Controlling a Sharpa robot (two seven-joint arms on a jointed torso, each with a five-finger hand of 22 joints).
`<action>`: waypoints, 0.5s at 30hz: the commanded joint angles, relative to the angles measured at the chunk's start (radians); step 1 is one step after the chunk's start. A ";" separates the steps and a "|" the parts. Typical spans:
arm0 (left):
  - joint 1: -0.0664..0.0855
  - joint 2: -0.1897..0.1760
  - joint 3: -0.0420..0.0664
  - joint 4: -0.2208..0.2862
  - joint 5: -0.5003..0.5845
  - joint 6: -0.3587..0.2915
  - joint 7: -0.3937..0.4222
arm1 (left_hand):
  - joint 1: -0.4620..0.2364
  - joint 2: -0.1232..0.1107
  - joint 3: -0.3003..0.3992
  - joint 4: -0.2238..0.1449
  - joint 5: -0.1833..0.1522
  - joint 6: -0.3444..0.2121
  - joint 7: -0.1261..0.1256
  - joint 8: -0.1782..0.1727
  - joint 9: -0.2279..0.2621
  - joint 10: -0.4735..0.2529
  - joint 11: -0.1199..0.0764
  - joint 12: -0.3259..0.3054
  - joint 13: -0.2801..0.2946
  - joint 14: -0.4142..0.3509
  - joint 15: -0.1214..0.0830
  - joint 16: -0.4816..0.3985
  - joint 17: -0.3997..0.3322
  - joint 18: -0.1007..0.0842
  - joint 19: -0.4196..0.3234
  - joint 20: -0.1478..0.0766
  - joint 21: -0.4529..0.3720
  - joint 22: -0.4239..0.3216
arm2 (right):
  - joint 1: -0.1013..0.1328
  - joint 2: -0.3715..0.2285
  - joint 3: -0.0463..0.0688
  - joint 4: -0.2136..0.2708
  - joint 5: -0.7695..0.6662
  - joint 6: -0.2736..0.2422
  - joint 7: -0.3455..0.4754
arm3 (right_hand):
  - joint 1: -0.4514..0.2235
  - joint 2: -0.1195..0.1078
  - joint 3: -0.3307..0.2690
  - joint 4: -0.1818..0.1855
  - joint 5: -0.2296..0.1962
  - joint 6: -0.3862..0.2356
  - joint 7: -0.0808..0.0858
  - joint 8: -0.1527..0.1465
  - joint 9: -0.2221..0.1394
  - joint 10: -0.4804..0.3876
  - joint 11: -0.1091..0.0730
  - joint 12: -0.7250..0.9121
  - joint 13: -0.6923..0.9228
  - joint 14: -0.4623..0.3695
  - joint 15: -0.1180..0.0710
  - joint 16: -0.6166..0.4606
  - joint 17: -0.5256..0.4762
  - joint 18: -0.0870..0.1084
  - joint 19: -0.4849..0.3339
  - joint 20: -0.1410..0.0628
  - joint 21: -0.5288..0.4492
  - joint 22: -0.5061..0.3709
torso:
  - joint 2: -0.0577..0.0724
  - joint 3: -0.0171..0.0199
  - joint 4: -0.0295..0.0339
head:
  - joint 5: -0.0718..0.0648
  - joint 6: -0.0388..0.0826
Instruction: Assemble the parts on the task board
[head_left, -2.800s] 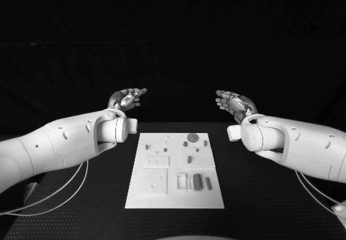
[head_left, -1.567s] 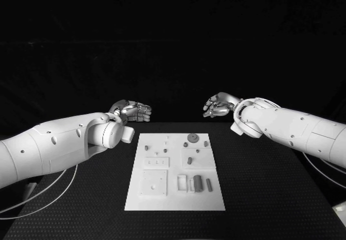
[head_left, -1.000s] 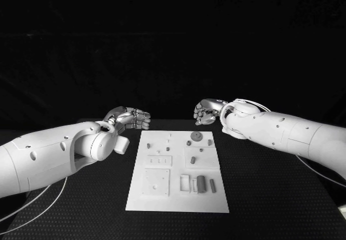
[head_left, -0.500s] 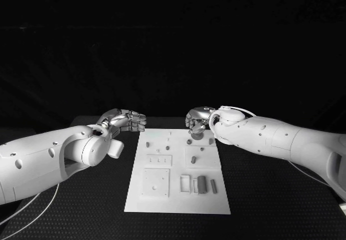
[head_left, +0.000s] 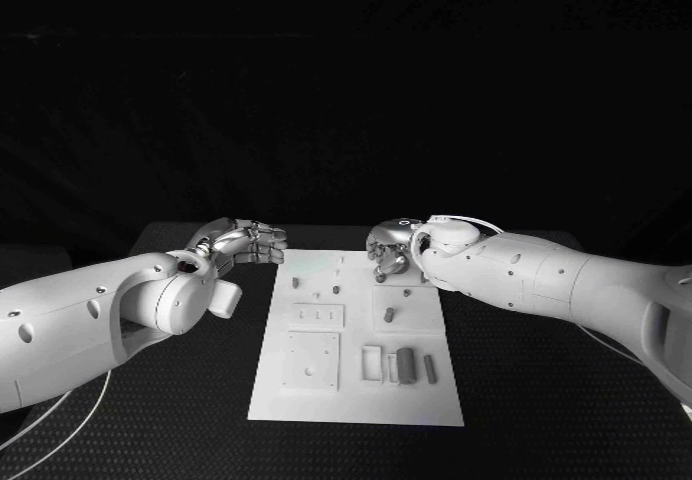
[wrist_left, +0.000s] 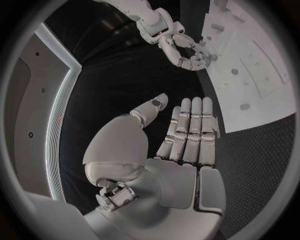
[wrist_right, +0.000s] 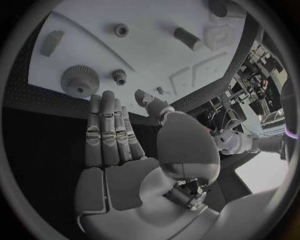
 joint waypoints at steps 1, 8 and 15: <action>0.002 0.004 0.001 -0.001 -0.005 0.020 0.014 | -0.005 -0.009 -0.007 0.002 -0.004 0.004 0.002 -0.005 -0.002 0.002 0.003 -0.004 0.002 0.001 0.001 -0.007 0.002 0.010 0.004 -0.001 -0.006 0.000 | 0.000 0.000 0.000 -0.003 -0.040 0.037 -0.013 | 0.003 -0.011 0.002 0.005 0.004 0.004 0.001 -0.004 0.002 -0.005 0.003 -0.006 0.001 -0.006 0.004 0.005 0.002 0.015 -0.007 0.003 0.004 0.024 | 0.013 -0.0006 0.0030 | -0.007 0.003; 0.002 0.005 0.001 0.001 -0.005 0.021 0.015 | -0.007 -0.009 -0.007 0.003 -0.004 0.003 0.002 -0.007 -0.002 0.000 0.004 -0.006 0.002 0.002 0.001 -0.008 0.003 0.010 0.004 -0.001 -0.007 0.000 | -0.008 0.007 -0.001 -0.022 -0.050 0.040 -0.021 | 0.004 -0.013 0.003 0.007 0.004 0.012 -0.008 -0.002 0.005 -0.011 0.006 -0.012 0.001 -0.008 0.006 0.007 0.005 0.015 -0.010 0.004 0.007 0.025 | 0.026 0.0007 0.0071 | -0.017 0.007; 0.002 0.003 0.001 -0.001 -0.005 0.020 0.013 | -0.009 -0.009 -0.007 0.004 -0.004 0.003 0.003 -0.007 -0.003 -0.001 0.005 -0.007 0.003 0.002 0.000 -0.009 0.004 0.010 0.005 -0.001 -0.008 0.000 | -0.010 -0.001 -0.001 -0.008 -0.072 0.037 -0.036 | 0.009 -0.011 0.005 0.005 0.004 0.017 -0.010 -0.002 0.008 -0.007 0.004 -0.011 0.005 -0.006 0.005 0.011 0.008 0.015 -0.007 0.002 0.012 0.025 | 0.036 0.0016 0.0069 | -0.020 0.005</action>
